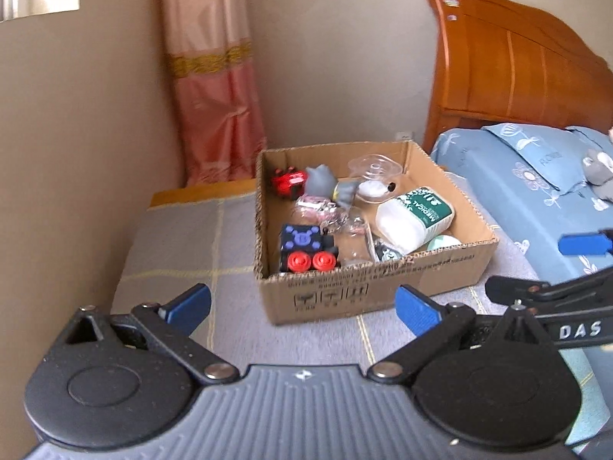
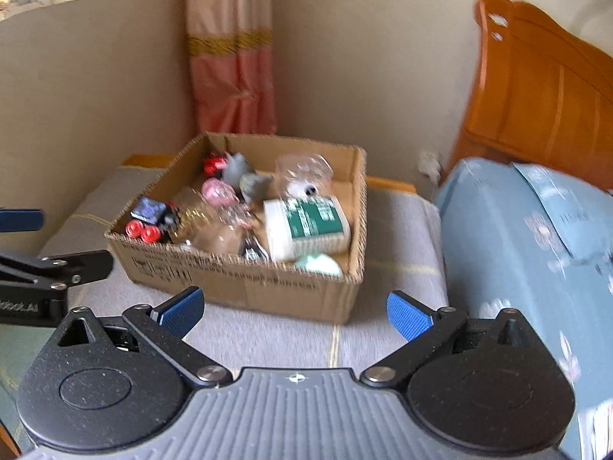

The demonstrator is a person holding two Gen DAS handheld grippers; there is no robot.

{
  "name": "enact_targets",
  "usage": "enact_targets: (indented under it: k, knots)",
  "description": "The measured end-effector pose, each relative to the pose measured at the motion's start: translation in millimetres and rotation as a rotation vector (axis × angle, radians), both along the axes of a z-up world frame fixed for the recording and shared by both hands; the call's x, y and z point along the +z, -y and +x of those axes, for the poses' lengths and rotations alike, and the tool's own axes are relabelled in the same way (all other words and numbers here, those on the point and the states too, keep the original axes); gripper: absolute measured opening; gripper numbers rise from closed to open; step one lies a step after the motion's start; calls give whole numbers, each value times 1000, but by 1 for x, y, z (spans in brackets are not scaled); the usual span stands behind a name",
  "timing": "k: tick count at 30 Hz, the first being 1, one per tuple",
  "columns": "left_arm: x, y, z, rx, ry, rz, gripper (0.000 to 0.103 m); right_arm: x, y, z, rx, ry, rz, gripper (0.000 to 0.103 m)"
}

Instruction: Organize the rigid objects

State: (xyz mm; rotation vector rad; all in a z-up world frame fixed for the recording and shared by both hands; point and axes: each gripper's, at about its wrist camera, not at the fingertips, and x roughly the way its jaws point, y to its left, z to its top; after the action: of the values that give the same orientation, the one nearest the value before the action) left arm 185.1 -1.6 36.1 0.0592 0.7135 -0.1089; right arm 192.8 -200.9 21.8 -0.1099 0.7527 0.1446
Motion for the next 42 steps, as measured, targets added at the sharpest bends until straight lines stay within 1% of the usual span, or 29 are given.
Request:
enact_targets:
  k: [5,9,14,21,42]
  knots:
    - [12,5,-13,43,-7,20,102,4,-1,-19,-63,-14,20,103]
    - [19,7,-19,61,-5,19,102,11,-1,-29,-82,3,13,103]
    - [23,8,-24,100,9,50,102,18,-2,-33,-88,29,1,103]
    - [25,10,-24,105,13,75,102,19,-5,-33,-87,33,-1,103]
    - [27,12,-25,117,13,82,102,20,-6,-31,-96,38,7,103]
